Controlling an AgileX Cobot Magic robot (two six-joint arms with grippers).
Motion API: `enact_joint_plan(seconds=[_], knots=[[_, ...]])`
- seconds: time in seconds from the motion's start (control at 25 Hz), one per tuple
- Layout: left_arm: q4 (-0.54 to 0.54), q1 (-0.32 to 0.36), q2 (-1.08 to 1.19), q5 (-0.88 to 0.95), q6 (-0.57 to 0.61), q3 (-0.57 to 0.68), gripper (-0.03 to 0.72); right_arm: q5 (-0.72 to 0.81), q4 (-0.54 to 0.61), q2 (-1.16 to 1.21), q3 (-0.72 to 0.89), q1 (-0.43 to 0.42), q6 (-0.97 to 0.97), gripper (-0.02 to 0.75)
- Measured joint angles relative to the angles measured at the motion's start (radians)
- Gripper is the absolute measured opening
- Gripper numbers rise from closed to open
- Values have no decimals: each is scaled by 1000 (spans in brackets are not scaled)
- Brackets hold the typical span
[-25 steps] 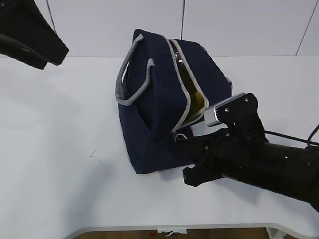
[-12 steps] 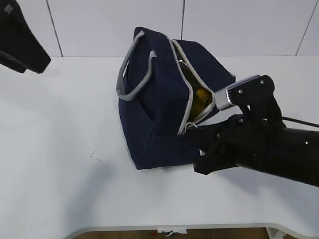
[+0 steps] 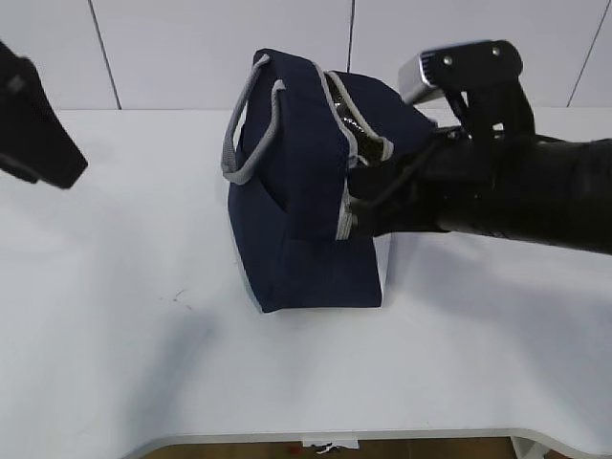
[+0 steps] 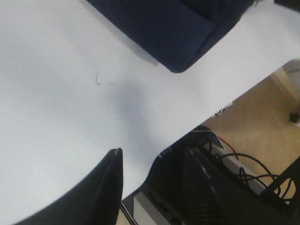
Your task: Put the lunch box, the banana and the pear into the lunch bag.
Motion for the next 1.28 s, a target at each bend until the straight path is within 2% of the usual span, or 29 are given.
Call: enact_joint_plan(seconds=[0.2,0.36,0.56,0.72,1.0,1.16,1.28], knots=[[-82,0,0,-35,89,128,323,41,-82,-2,-57,0,107,1],[-205,-4,0,-158,204,231,323,78,-99,-2,-96,0,138,1],[-265,-45,0,-308,286,319,322,87,-103,-2,-142,0,190,1],[-289,-81,23,-406,317,334,323,96,-103,15,-186,24,210,1],[-327,-126,85,-512,339,334,347,172,-121,63,-291,129,212,1],[-334,-136,85,-592,350,334,370,184,-127,67,-305,135,215,17],[-336,-136,85,-648,361,334,373,186,-129,67,-310,135,215,1]])
